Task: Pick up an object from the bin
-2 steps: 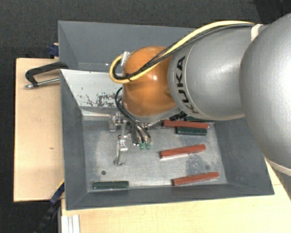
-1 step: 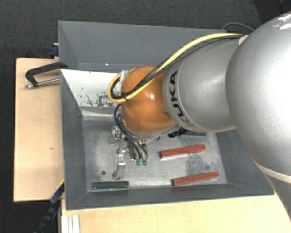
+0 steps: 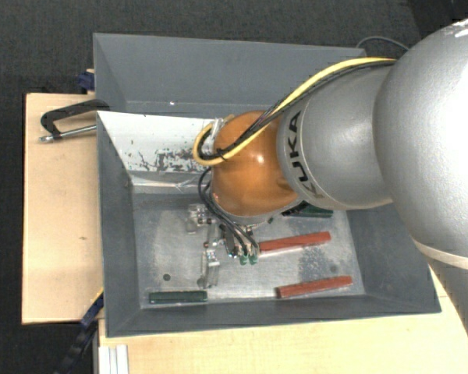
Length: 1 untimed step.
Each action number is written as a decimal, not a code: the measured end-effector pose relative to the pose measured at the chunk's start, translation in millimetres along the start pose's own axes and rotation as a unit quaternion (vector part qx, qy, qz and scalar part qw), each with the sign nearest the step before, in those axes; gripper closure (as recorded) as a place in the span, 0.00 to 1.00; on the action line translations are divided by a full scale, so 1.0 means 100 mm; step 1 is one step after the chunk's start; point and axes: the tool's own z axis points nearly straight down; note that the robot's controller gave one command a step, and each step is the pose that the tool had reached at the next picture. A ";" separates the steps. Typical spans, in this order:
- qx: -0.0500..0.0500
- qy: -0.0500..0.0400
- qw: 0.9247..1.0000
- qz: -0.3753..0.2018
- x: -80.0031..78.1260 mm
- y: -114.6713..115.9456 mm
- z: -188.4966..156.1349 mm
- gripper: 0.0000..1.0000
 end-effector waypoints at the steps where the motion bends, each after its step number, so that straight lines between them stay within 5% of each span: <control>1: 0.001 0.001 1.000 -0.016 0.08 0.11 0.02 0.00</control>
Offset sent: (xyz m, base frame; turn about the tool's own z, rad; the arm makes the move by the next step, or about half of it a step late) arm -0.0209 -0.0146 -0.0049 -0.2099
